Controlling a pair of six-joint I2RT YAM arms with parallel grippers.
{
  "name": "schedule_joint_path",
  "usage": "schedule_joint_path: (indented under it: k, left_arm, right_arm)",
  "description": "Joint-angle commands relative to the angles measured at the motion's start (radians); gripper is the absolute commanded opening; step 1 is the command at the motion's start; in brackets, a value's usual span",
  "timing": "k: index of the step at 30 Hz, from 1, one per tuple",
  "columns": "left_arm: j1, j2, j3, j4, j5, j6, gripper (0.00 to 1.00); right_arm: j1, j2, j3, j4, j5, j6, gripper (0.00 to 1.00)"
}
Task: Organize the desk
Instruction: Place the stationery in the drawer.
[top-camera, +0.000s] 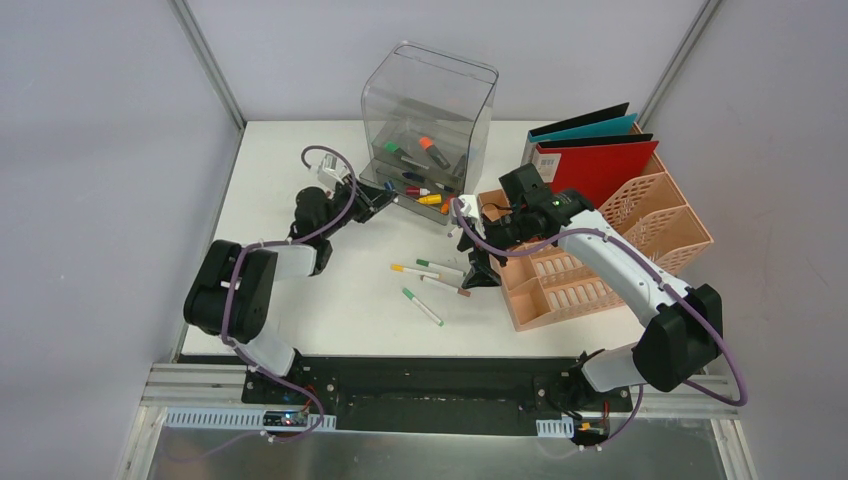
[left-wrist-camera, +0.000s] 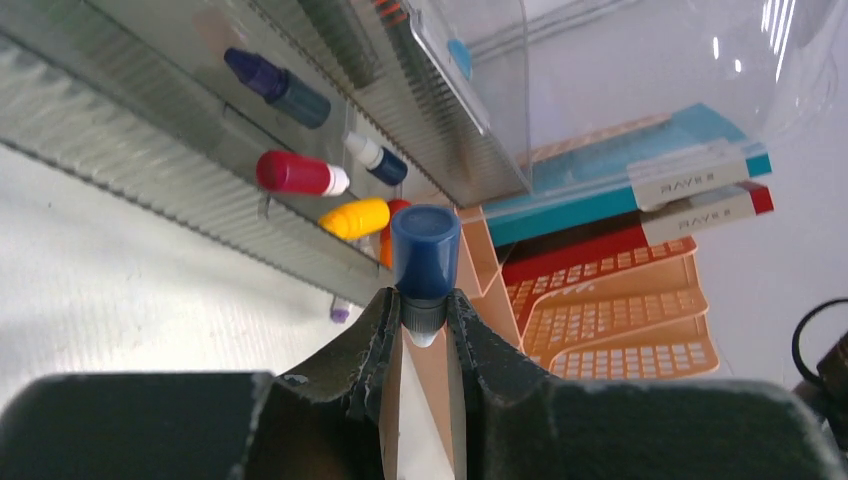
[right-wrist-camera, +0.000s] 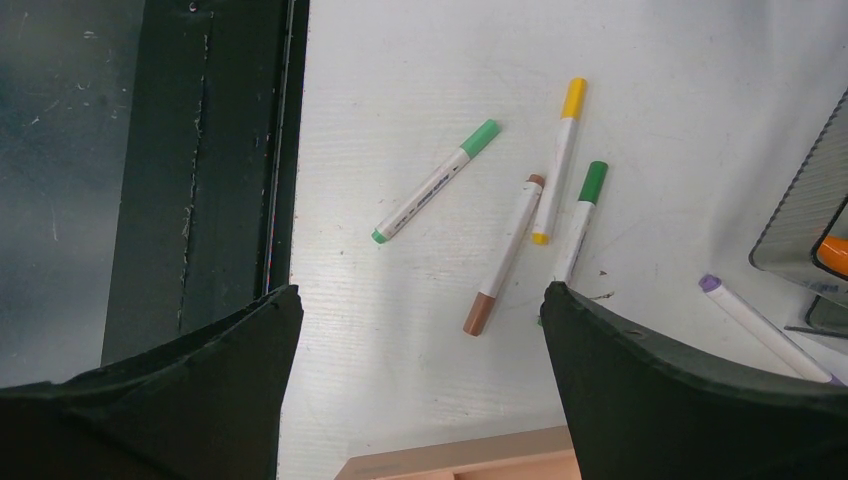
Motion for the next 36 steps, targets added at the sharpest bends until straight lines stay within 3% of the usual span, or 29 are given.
schedule_joint_path:
  k: [1, 9, 19, 26, 36]
  left_arm:
    - [-0.021, 0.046, 0.095, -0.001, -0.058, -0.026, 0.03]
    - [-0.045, 0.152, 0.215, -0.045, -0.118, -0.037, 0.14]
    - [-0.053, 0.214, 0.296, -0.114, -0.179, -0.036, 0.49]
    - [-0.053, 0.150, 0.302, -0.168, -0.177, 0.040, 0.51]
    - [-0.052, -0.081, 0.198, -0.269, -0.194, 0.264, 0.56]
  right_arm:
    - [-0.004, -0.021, 0.026, 0.005, -0.007, -0.033, 0.93]
    - [-0.005, -0.028, 0.024, 0.003, -0.004, -0.035, 0.93]
    - [-0.004, -0.039, 0.024, 0.004, 0.004, -0.039, 0.93]
    - [-0.003, -0.045, 0.023, 0.003, 0.006, -0.041, 0.93]
    - [-0.004, -0.046, 0.023, 0.005, 0.006, -0.041, 0.93]
